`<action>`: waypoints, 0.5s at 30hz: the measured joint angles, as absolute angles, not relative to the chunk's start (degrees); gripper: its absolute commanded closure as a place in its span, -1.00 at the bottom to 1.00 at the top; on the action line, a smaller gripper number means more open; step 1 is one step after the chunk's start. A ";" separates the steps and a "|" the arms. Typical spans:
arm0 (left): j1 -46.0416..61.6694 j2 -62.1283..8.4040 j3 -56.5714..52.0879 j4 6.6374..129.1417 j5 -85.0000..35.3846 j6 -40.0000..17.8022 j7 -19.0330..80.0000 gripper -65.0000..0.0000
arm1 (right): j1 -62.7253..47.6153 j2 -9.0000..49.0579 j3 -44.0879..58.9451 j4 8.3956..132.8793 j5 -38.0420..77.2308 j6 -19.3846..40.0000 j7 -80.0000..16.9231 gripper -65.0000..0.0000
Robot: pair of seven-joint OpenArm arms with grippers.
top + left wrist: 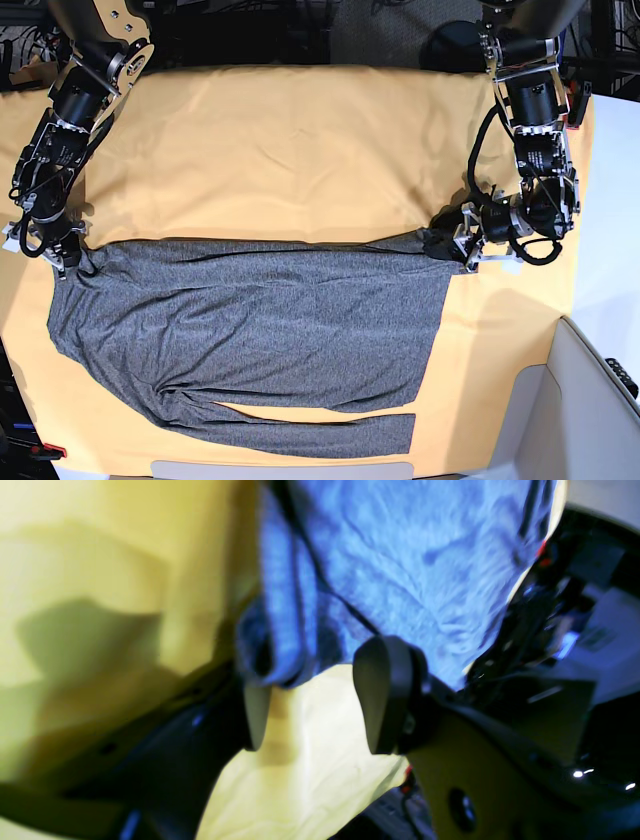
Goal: Fold the T-shirt properly
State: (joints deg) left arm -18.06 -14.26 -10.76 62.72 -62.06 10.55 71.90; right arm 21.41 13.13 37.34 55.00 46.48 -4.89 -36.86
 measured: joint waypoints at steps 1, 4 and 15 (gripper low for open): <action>-18.28 -14.11 -10.33 62.72 -62.04 10.55 71.68 0.10 | 21.41 13.15 37.34 55.00 46.46 -4.93 -36.86 0.89; -18.57 -12.60 -10.22 62.72 -61.80 10.72 70.02 0.10 | 21.41 13.15 37.32 55.00 46.48 -4.89 -36.84 0.89; -18.46 -11.40 -10.22 62.72 -62.59 10.92 64.23 0.10 | 21.41 13.15 37.30 55.00 46.46 -4.91 -36.84 0.89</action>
State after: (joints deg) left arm -18.46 -11.40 -10.22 62.72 -62.59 10.92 64.23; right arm 21.41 13.15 37.30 55.00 46.46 -4.91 -36.84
